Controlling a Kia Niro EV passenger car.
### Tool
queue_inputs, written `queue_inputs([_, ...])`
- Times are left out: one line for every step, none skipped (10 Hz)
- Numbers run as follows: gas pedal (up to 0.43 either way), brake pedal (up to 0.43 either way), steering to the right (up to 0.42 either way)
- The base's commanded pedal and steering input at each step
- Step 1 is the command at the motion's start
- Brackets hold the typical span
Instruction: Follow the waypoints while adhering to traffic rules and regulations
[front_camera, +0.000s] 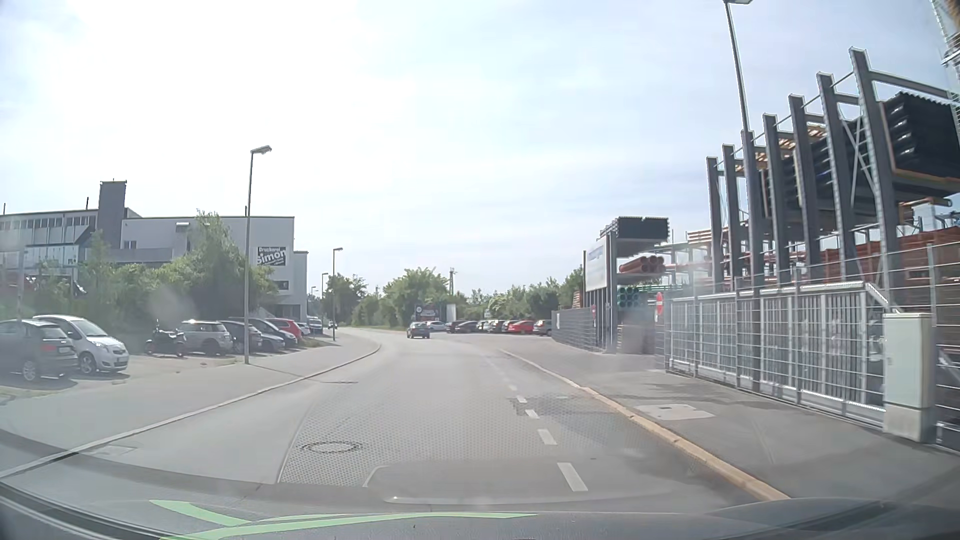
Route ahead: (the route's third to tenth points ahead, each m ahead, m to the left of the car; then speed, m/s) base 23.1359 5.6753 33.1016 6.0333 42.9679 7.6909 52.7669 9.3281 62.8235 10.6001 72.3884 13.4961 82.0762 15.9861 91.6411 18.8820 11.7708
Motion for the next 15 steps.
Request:
queue_inputs([0.067,0.000,-0.012])
queue_inputs([0.059,0.000,-0.012])
queue_inputs([0.059,0.000,-0.012])
queue_inputs([0.059,0.000,-0.012])
queue_inputs([0.059,0.000,-0.012])
queue_inputs([0.059,0.000,-0.012])
queue_inputs([0.059,0.000,-0.012])
queue_inputs([0.059,0.000,-0.012])
queue_inputs([0.059,0.000,-0.011])
queue_inputs([0.059,0.000,-0.011])
queue_inputs([0.059,0.000,-0.011])
queue_inputs([0.059,0.000,-0.011])
queue_inputs([0.059,0.000,-0.011])
queue_inputs([0.059,0.000,-0.011])
queue_inputs([0.059,0.000,-0.011])
